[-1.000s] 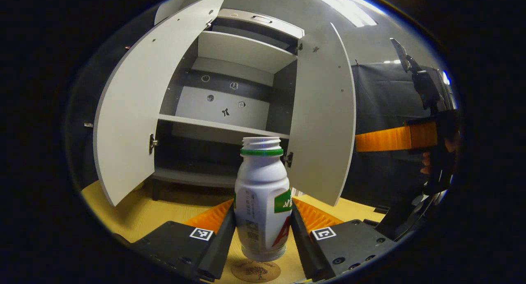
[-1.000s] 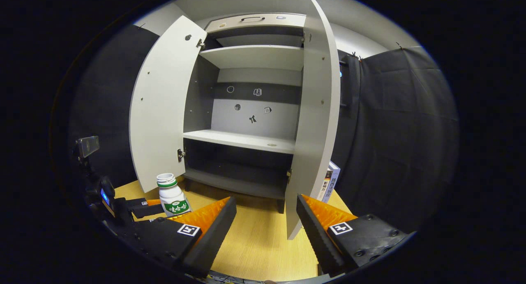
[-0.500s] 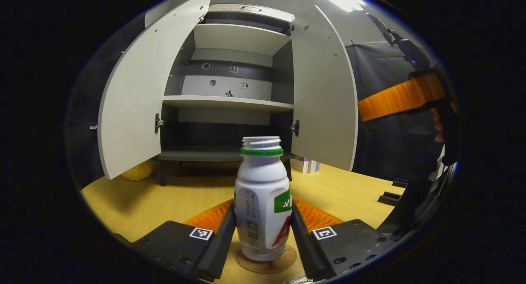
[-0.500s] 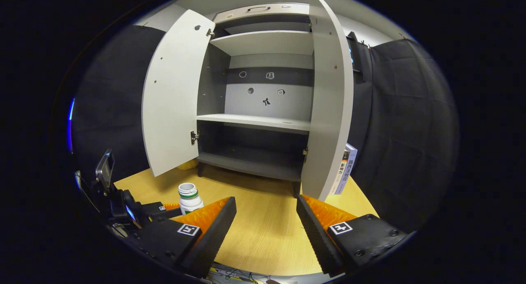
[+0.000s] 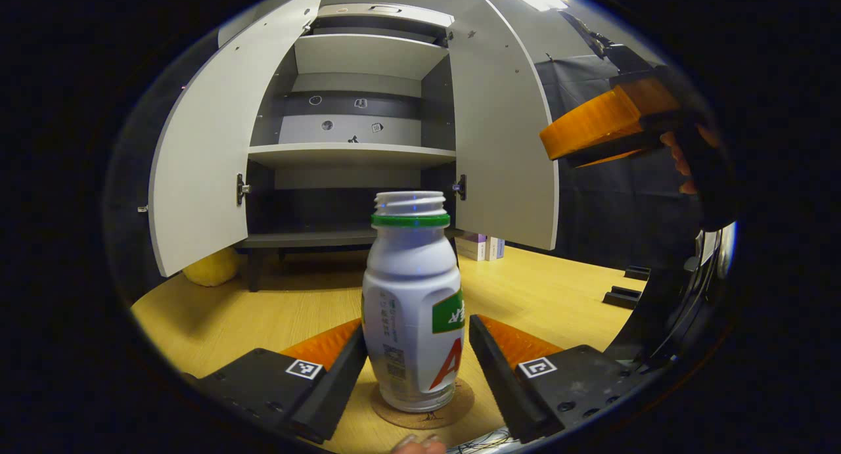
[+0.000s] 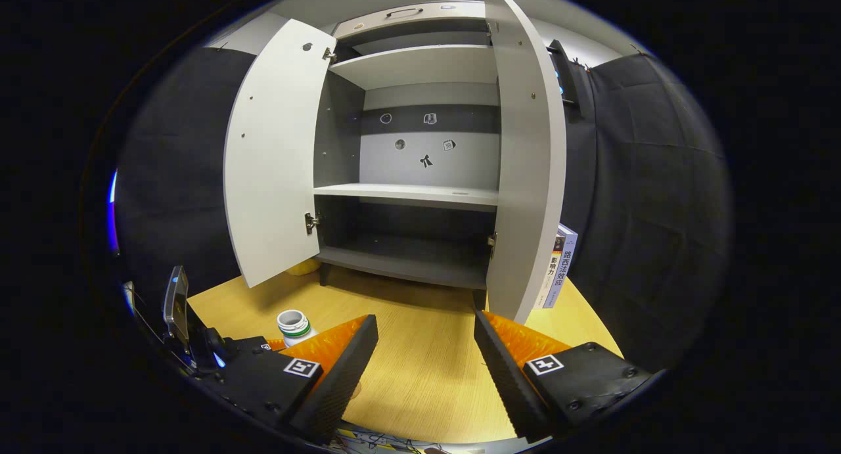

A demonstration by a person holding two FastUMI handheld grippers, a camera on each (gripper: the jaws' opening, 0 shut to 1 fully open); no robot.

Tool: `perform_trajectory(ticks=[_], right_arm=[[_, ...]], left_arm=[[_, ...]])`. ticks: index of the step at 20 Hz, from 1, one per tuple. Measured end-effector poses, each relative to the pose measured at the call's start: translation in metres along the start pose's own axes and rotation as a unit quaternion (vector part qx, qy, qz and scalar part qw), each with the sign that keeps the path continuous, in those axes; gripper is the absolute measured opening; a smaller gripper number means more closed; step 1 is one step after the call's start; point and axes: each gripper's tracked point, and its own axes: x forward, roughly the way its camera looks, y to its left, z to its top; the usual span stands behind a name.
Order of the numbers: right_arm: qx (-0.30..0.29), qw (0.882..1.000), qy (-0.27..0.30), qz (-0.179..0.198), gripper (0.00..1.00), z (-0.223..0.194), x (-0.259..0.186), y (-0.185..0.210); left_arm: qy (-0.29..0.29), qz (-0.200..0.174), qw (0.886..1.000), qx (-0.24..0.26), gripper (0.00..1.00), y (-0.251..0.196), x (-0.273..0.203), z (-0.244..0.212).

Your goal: Grasp the bottle in the cabinet with the left hand and place it on the coaster, then close the right door with the right hand and the left door with the left hand.

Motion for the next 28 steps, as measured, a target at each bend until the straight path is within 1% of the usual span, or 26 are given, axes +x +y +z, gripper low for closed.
perform_trajectory(ticks=[1,4,6,7,9,11,13,15,17,21,23,25,26,28], right_arm=[[0.000,1.000,0.003,0.003,0.98,-0.002,0.001,0.002],[0.000,1.000,0.000,0.007,0.98,0.005,0.003,0.007],[0.000,1.000,-0.010,0.015,0.98,0.018,0.001,0.010],[0.003,1.000,-0.017,0.022,0.98,0.027,-0.001,0.014],[0.009,0.999,-0.033,0.024,0.98,0.049,-0.002,0.015],[0.005,0.999,-0.051,0.016,0.98,0.073,-0.003,0.015],[0.002,0.998,-0.064,0.004,0.98,0.094,0.000,0.014],[0.010,0.997,-0.076,-0.007,0.98,0.116,0.002,0.015],[0.020,0.995,-0.096,-0.031,0.98,0.142,0.002,0.010],[0.059,0.983,-0.139,-0.106,0.98,0.189,-0.007,-0.014],[0.084,0.976,-0.145,-0.140,0.98,0.204,-0.014,-0.028],[0.099,0.965,-0.164,-0.181,0.99,0.224,-0.029,-0.046],[0.099,0.959,-0.171,-0.203,0.99,0.229,-0.037,-0.057],[0.082,0.952,-0.167,-0.244,0.98,0.232,-0.052,-0.080]], left_arm=[[-0.007,-0.001,1.000,-0.003,0.96,-0.001,0.002,0.005],[-0.009,0.007,1.000,0.014,0.97,0.005,0.006,0.016],[-0.016,0.012,0.999,0.027,0.98,0.011,0.007,0.031],[-0.019,0.008,0.999,0.028,0.97,0.011,0.008,0.039],[-0.021,0.001,1.000,0.023,0.98,0.014,0.008,0.055],[-0.027,-0.015,0.999,0.013,0.98,0.011,0.008,0.077],[-0.037,-0.047,0.998,0.010,0.98,0.006,0.009,0.105],[-0.044,-0.075,0.996,0.018,0.97,0.010,0.012,0.135],[-0.054,-0.098,0.993,0.032,0.97,0.016,0.014,0.168],[-0.079,-0.159,0.983,0.046,0.97,0.022,0.015,0.228],[-0.078,-0.190,0.977,0.050,0.97,0.023,0.014,0.243],[-0.077,-0.223,0.971,0.043,0.97,0.020,0.009,0.255],[-0.075,-0.239,0.967,0.034,0.98,0.019,0.007,0.260],[-0.069,-0.256,0.964,0.017,0.98,0.021,0.004,0.268]])
